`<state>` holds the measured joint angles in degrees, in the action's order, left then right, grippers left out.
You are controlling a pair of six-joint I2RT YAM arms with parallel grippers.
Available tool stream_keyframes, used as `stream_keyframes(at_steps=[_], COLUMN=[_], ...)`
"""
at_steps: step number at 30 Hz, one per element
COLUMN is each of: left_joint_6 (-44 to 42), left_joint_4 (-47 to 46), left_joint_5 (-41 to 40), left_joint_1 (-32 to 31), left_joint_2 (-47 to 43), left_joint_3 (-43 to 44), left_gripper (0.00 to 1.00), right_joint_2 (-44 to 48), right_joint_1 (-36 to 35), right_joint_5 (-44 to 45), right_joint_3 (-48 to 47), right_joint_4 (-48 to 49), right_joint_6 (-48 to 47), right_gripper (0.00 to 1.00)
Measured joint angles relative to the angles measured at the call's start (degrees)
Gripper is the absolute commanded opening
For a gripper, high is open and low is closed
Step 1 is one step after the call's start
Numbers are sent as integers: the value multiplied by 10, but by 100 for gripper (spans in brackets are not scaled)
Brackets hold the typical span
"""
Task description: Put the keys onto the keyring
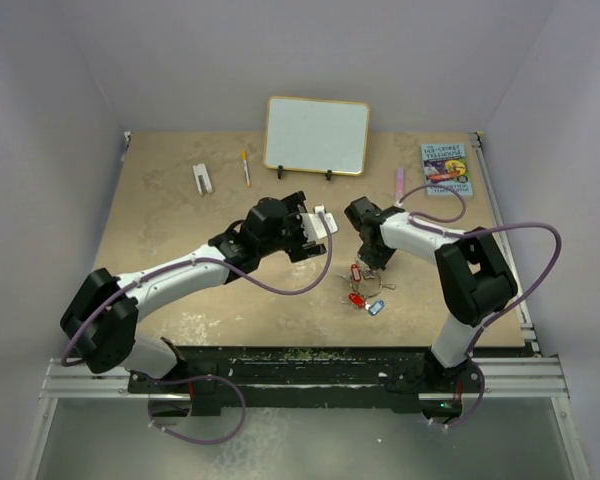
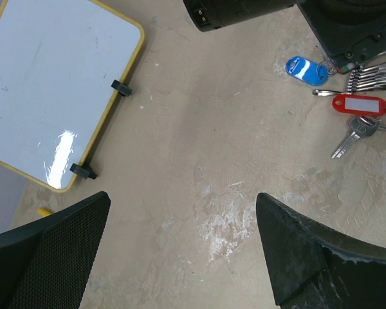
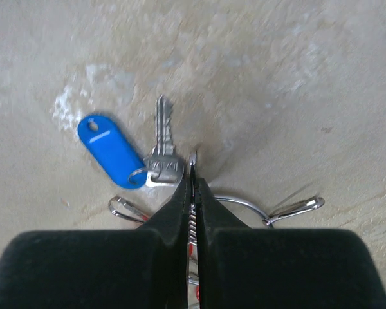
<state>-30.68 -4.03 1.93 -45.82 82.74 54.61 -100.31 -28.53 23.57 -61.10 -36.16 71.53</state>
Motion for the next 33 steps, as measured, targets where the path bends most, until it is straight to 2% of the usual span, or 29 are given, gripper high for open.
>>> stream_keyframes(at_steps=[8, 16, 22, 29, 33], left_joint_6=[57, 58, 10, -15, -35], left_joint_4=[-40, -96, -153, -246, -218], left_joint_5=[-11, 32, 134, 257, 340], left_joint_1=[23, 33, 33, 33, 32], left_joint_2=[7, 113, 244, 339, 391], left_joint_3=[0, 20, 89, 136, 207], left_gripper=[98, 97, 96, 96, 97], right_joint_2=[34, 224, 325, 365, 405], right_joint_1=[-36, -34, -16, -12, 19], right_joint_5=[9, 85, 87, 114, 129], right_joint_3=[3, -33, -40, -42, -46], right_joint_4=[2, 9, 36, 20, -6], right_joint_6=[-90, -261, -382, -423, -424], right_gripper=[0, 0, 0, 0, 0])
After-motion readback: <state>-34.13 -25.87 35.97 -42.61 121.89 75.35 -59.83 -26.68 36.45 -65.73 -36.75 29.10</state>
